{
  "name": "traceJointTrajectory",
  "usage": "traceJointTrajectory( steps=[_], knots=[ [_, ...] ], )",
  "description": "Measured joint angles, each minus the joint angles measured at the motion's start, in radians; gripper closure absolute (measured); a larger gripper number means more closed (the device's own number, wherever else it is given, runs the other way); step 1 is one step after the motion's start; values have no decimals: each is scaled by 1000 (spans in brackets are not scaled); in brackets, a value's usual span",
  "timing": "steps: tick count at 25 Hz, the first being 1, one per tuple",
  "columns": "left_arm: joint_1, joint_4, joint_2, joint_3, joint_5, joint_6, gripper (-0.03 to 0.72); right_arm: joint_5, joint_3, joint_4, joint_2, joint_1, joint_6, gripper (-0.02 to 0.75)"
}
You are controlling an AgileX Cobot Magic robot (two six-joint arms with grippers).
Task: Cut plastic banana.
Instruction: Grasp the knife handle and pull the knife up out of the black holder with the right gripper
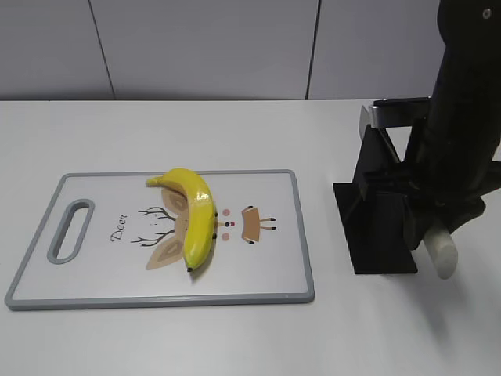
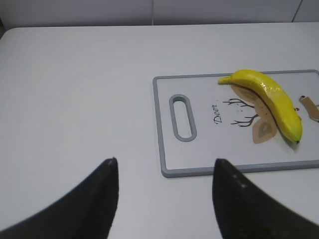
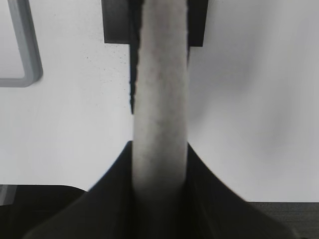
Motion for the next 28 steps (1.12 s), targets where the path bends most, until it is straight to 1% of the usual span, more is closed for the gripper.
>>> traceJointTrajectory(
  steps=[8,23,28],
  knots=[
    [0,-1,0,0,0,0,116,-1,0,1,-11,0,2,578],
    [0,-1,0,0,0,0,116,-1,-1,4,-208,0,6,578],
    [0,-1,0,0,0,-1,116,3,-42,1,-244,0,6,580]
  ],
)
